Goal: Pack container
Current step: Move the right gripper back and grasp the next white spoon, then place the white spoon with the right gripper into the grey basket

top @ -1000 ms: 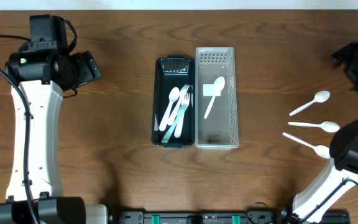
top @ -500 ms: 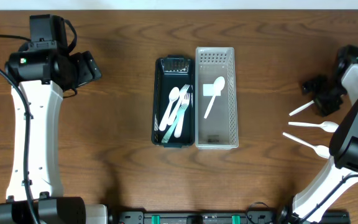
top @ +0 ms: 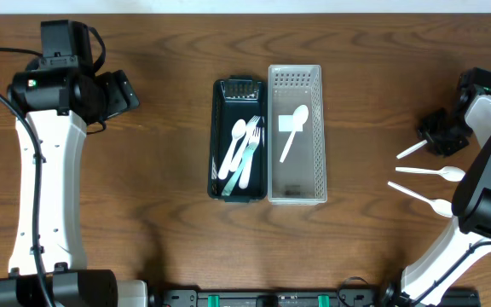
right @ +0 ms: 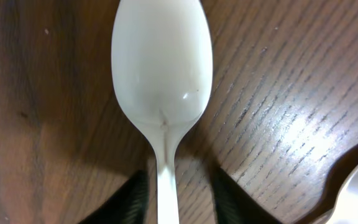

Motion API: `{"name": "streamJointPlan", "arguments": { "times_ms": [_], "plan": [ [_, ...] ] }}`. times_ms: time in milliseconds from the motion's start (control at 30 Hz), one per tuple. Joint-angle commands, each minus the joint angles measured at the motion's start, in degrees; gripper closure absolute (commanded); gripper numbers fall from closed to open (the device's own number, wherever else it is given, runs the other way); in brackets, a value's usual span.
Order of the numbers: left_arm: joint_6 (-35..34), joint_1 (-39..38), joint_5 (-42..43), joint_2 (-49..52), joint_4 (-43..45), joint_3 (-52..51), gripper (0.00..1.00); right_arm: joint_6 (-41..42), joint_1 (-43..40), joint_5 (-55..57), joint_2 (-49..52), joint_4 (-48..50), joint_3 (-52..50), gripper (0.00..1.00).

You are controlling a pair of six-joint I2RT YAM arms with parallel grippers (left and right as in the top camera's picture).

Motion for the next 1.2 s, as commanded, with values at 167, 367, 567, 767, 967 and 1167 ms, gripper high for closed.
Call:
{"name": "streamJointPlan", "arguments": {
  "times_ms": [167, 367, 567, 767, 967, 1167],
  "plan": [
    [-0.07, 0.17, -0.11, 0.48, -0.02, -0.44, 0.06, -0.22, 0.72, -0.98, 0.92, -0.09, -1.25, 0.87],
    [-0.07, 0.17, -0.11, 0.48, 0.04, -0.44, 0.06, -2.71, 2.16, -1.01, 0.28, -1.51, -0.72, 0.99],
    [-0.07, 0.17, -0.11, 0.48, 0.35, -0.44, 0.06, -7.15, 8.24, -0.63, -5.27, -7.08, 5.62, 0.99],
    [-0.07, 0.17, -0.11, 0.48, 0.92, -0.44, 0.06, -12.26, 20.11, -0.81, -12.09, -15.85, 16.44, 0.99],
    [-0.07, 0.17, -0.11, 0.48, 1.09, -0.44, 0.06, -11.43, 31.98, -1.01, -12.81, -20.06, 19.28, 0.98],
    [-0.07, 0.17, -0.11, 0.48, 1.01, -0.44, 0.06, -9.81, 42.84, 1.73, -10.12, -19.5, 18.56, 0.98]
  ]
}}
